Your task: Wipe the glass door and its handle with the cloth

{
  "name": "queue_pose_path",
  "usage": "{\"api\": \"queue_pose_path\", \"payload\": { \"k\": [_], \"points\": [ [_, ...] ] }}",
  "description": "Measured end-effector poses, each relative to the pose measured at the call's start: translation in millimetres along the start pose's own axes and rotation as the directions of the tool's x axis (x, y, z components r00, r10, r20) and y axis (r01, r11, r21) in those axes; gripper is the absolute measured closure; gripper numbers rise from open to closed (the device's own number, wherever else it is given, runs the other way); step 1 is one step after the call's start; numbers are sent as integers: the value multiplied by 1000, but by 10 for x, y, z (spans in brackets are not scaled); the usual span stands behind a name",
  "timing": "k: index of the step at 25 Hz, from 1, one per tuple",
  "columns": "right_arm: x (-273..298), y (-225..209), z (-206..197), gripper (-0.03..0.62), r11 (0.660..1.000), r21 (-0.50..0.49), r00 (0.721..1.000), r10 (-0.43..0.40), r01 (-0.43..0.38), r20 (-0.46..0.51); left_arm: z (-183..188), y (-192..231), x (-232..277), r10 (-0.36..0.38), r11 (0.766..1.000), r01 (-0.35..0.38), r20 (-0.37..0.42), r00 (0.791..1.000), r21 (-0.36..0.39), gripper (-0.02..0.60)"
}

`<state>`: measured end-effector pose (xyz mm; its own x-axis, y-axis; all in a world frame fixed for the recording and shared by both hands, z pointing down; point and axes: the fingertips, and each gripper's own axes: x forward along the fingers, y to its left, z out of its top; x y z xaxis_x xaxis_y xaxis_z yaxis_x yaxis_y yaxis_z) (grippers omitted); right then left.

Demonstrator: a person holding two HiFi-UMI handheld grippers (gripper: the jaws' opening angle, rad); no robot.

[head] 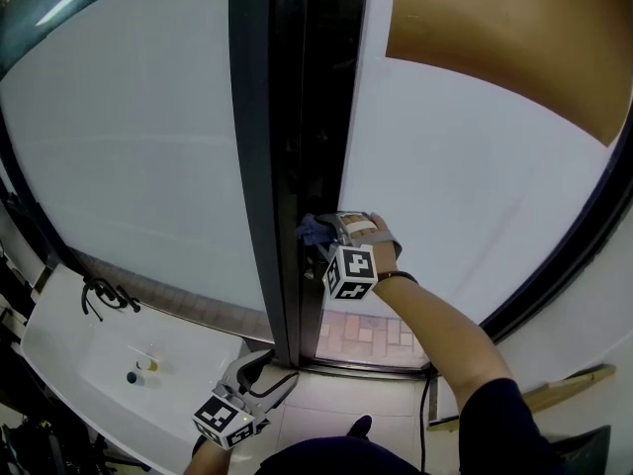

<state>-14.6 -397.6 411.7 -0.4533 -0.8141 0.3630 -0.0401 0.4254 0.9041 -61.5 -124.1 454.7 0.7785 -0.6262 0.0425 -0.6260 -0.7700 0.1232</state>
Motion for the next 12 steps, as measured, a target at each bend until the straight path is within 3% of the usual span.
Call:
{"api": "queue_pose_path", "payload": {
  "k": [6,12],
  "points": [
    [-52,159,-198,437,993,-118,999,0,-5,-37,-41,34,11,-6,1000,6,4,1000,-7,341],
    [-290,352,-895,439,988,-147,987,15,-38,-160,-58,-16,133,-46,999,46,4,999,-3,341]
  ]
}}
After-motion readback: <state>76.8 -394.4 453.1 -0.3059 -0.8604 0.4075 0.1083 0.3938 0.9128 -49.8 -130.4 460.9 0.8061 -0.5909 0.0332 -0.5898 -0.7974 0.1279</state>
